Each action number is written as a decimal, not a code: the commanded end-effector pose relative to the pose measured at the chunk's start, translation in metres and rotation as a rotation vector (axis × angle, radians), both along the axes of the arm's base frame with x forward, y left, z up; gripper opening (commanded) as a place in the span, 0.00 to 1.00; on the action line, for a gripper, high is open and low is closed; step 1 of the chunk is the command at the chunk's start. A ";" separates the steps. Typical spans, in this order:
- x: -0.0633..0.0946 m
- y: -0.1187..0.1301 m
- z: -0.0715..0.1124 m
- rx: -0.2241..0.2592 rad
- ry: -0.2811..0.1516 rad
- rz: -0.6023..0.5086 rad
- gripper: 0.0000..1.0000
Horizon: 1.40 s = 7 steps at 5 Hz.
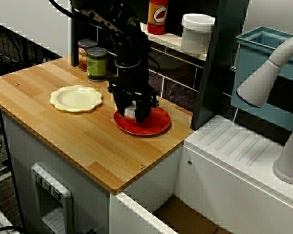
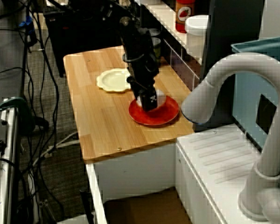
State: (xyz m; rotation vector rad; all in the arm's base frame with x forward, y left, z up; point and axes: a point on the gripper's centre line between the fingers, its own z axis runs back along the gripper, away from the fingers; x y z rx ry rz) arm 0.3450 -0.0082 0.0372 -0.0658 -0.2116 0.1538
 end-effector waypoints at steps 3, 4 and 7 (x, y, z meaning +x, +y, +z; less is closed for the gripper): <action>-0.008 0.042 0.054 -0.055 -0.081 -0.071 0.00; -0.013 0.055 0.054 -0.038 -0.086 -0.073 0.00; -0.029 0.096 0.039 0.002 -0.065 -0.100 0.00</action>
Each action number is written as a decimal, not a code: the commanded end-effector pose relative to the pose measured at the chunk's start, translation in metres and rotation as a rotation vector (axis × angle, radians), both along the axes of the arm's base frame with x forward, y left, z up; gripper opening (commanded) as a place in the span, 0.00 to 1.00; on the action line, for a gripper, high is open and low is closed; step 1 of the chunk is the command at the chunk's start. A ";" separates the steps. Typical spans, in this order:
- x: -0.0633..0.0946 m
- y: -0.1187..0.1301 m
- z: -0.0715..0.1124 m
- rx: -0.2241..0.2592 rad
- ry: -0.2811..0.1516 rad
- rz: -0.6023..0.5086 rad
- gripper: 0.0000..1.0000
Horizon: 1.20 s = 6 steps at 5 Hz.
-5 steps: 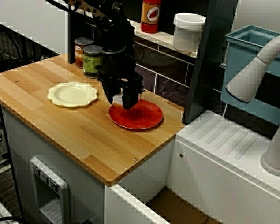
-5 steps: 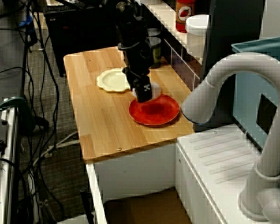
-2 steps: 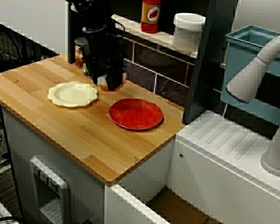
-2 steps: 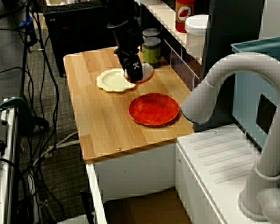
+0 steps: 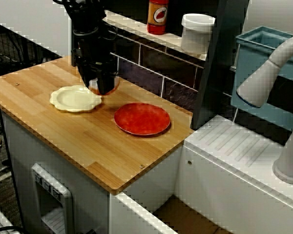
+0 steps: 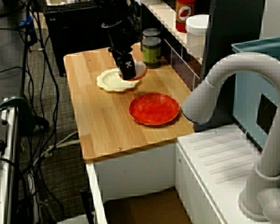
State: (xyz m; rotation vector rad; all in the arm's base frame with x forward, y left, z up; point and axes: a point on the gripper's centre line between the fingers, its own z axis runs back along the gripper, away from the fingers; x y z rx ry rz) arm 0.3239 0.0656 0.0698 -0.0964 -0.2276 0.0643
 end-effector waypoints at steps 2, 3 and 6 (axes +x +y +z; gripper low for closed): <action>-0.025 0.041 0.003 -0.003 -0.050 -0.014 0.00; -0.020 0.046 0.007 -0.001 -0.045 -0.021 0.00; -0.017 0.044 0.004 -0.003 -0.001 -0.042 1.00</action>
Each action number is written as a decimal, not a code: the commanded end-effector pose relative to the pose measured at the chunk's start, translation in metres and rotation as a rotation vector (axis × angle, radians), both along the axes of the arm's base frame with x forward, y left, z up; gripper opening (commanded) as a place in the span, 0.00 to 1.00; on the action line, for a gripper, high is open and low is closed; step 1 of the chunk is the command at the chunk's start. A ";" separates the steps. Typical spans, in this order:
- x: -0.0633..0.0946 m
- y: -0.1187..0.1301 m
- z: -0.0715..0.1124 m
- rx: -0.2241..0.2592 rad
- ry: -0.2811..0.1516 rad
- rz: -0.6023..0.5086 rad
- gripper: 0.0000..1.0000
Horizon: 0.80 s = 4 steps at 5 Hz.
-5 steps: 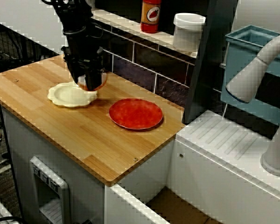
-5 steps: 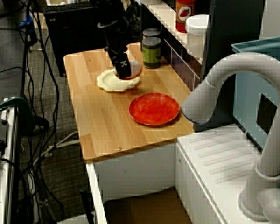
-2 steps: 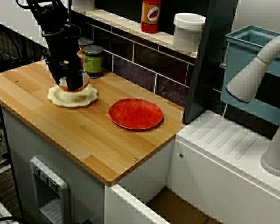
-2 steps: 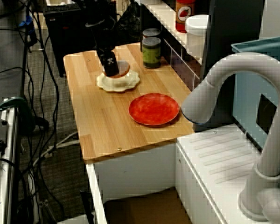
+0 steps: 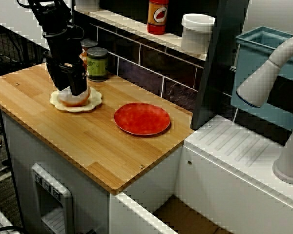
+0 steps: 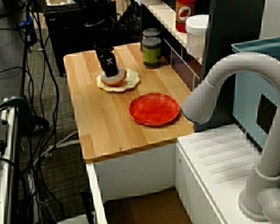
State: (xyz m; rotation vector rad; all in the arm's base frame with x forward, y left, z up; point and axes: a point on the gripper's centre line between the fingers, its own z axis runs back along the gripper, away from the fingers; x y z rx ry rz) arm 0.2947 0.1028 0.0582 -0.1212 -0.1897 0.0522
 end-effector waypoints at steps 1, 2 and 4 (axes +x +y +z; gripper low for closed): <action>0.012 0.003 0.010 0.008 -0.014 -0.041 1.00; 0.011 0.003 0.005 -0.001 -0.004 -0.034 1.00; 0.015 0.003 0.004 0.001 -0.008 -0.028 1.00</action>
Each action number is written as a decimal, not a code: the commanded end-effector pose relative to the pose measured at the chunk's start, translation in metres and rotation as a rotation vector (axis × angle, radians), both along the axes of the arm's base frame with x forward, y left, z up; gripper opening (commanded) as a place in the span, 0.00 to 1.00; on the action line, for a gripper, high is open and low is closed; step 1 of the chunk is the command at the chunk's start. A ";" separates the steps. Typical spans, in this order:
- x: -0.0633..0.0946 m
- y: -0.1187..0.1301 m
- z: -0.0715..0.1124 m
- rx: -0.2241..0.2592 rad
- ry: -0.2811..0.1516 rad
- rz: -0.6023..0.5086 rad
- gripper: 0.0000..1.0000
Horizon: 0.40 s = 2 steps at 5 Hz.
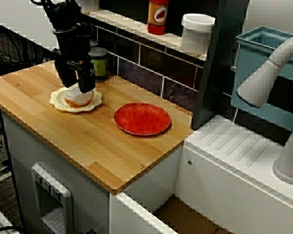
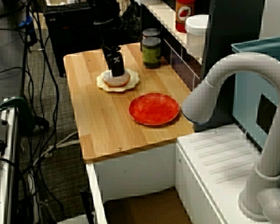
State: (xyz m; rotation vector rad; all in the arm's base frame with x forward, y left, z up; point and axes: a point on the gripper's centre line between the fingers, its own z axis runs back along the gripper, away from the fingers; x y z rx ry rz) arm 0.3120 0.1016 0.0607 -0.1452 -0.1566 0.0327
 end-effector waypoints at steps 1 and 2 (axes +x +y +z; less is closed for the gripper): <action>0.003 0.003 -0.001 0.035 -0.035 -0.003 1.00; -0.001 -0.001 -0.006 0.039 -0.033 -0.004 1.00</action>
